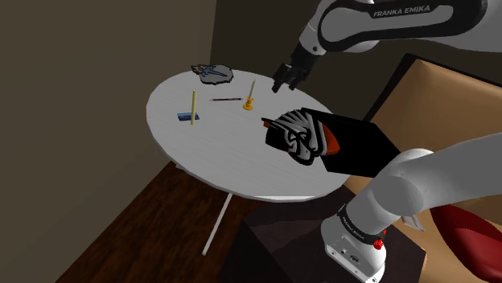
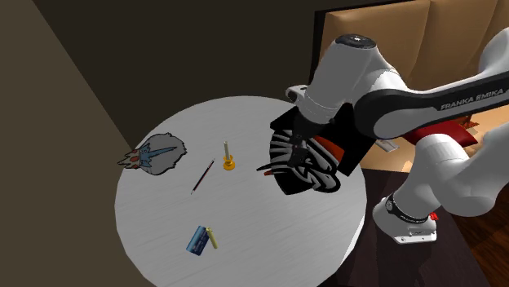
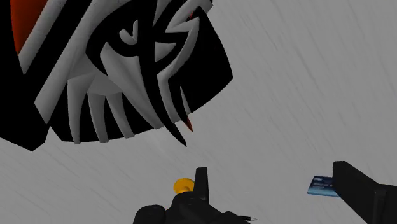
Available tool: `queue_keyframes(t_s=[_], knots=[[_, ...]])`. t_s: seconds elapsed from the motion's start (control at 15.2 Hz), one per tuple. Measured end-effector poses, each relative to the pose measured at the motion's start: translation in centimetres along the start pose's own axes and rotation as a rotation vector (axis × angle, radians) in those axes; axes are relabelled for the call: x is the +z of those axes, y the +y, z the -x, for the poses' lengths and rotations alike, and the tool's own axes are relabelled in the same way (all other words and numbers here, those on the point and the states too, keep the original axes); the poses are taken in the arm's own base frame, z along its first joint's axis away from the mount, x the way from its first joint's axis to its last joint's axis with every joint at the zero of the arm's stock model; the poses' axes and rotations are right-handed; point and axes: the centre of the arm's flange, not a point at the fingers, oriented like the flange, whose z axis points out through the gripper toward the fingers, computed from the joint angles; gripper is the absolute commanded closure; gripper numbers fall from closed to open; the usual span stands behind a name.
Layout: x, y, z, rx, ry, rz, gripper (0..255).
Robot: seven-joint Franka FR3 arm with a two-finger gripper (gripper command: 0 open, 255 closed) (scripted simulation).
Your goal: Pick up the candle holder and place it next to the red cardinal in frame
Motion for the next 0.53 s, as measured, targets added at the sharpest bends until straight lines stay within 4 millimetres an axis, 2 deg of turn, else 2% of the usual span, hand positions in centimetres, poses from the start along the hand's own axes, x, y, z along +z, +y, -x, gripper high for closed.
queue_keyframes(t_s=[0.53], knots=[[7.2, 2.5, -5.4, 0.091, 0.080, 0.042, 0]])
